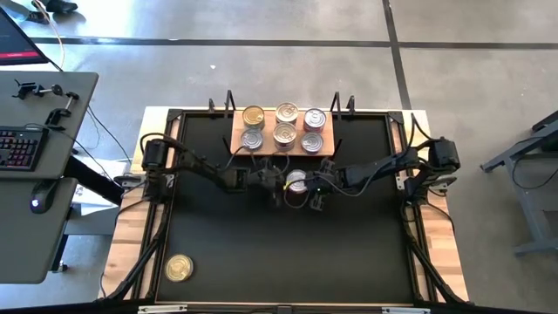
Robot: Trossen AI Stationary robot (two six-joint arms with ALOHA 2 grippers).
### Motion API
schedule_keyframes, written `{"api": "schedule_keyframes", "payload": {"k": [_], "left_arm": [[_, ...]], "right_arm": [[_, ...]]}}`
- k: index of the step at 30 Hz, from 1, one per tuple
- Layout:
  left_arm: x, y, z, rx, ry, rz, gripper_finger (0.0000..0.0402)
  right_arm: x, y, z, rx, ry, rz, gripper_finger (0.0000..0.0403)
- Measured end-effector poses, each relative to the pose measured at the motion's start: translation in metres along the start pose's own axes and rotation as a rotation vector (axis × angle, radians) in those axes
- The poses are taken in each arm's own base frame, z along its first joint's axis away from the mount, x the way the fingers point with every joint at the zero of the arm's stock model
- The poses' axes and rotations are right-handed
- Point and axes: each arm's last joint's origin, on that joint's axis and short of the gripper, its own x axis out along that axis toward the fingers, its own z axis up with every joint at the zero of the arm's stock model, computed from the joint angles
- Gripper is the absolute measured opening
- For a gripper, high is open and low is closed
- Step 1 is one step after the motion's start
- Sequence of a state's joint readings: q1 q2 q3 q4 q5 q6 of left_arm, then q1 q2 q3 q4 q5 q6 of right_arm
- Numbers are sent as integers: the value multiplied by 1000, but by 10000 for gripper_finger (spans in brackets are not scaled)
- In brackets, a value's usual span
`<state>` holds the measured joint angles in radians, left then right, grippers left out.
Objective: Stack canned seafood by type on shelf
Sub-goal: Stack the red tuna can on top of the red tuna can on the shelf
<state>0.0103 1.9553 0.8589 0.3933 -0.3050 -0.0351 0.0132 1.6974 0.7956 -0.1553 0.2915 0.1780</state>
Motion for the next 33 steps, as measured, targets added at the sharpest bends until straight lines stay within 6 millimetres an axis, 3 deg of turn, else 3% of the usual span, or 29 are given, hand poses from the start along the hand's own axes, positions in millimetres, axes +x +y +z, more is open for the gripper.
{"api": "schedule_keyframes", "payload": {"k": [7,11,14,18,21,25,29,33], "left_arm": [[-16,-42,6,116,-98,-96,0],[-25,-59,1,108,-85,-44,0],[-26,-58,-3,88,-54,45,0],[-19,-41,-6,40,3,89,0],[-14,-29,-4,15,6,117,0],[-10,-18,-1,21,-4,112,0],[-7,-12,1,14,-18,77,0],[1,-11,2,19,-68,40,0]], "right_arm": [[-14,-2,-2,-4,15,-157,0],[-28,1,-8,21,45,-186,0],[-31,7,-14,23,71,-174,0],[-24,15,-29,23,52,-143,6],[-18,19,-39,35,-10,-84,37],[-13,18,-46,9,-110,-53,115],[-14,19,-45,-96,-125,-70,191],[-13,16,-40,-66,-161,-55,230]]}}
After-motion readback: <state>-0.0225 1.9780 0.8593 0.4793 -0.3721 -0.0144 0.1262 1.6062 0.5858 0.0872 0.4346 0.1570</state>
